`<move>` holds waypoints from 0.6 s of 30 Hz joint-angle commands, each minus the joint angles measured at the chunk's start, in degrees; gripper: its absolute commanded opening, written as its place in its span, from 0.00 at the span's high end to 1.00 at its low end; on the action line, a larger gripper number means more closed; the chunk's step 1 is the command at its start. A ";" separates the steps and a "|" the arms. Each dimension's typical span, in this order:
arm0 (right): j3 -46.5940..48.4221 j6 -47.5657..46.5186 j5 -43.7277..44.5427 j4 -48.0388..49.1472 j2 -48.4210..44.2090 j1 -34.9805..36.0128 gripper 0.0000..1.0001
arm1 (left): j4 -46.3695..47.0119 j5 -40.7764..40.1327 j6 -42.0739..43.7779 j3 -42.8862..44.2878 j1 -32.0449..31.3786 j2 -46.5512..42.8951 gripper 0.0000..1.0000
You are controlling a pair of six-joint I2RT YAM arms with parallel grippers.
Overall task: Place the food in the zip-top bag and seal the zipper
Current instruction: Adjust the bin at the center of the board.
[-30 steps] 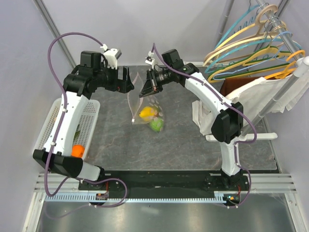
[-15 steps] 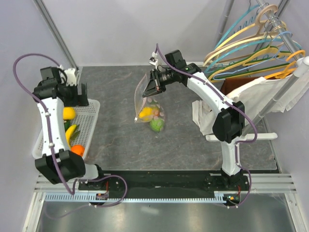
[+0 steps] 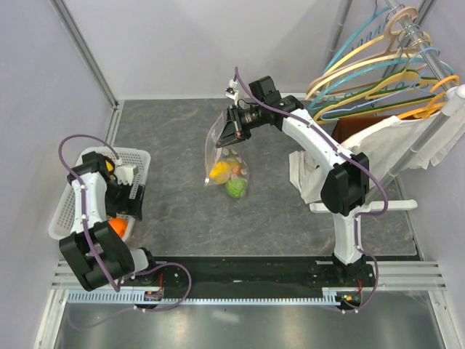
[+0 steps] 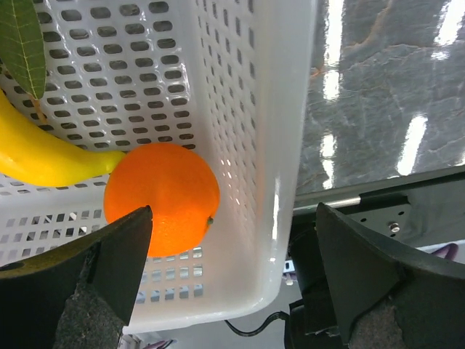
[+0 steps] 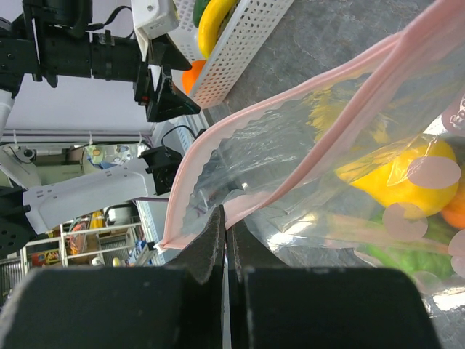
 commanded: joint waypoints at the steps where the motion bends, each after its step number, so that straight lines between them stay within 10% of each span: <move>1: -0.09 -0.91 0.05 0.08 -3.19 0.13 1.00 | 4.50 -2.97 3.20 -1.55 1.02 -0.79 0.00; 18: -0.62 -0.64 -0.66 0.16 -3.80 0.04 1.00 | 5.92 -6.85 5.58 -2.09 6.91 -2.37 0.00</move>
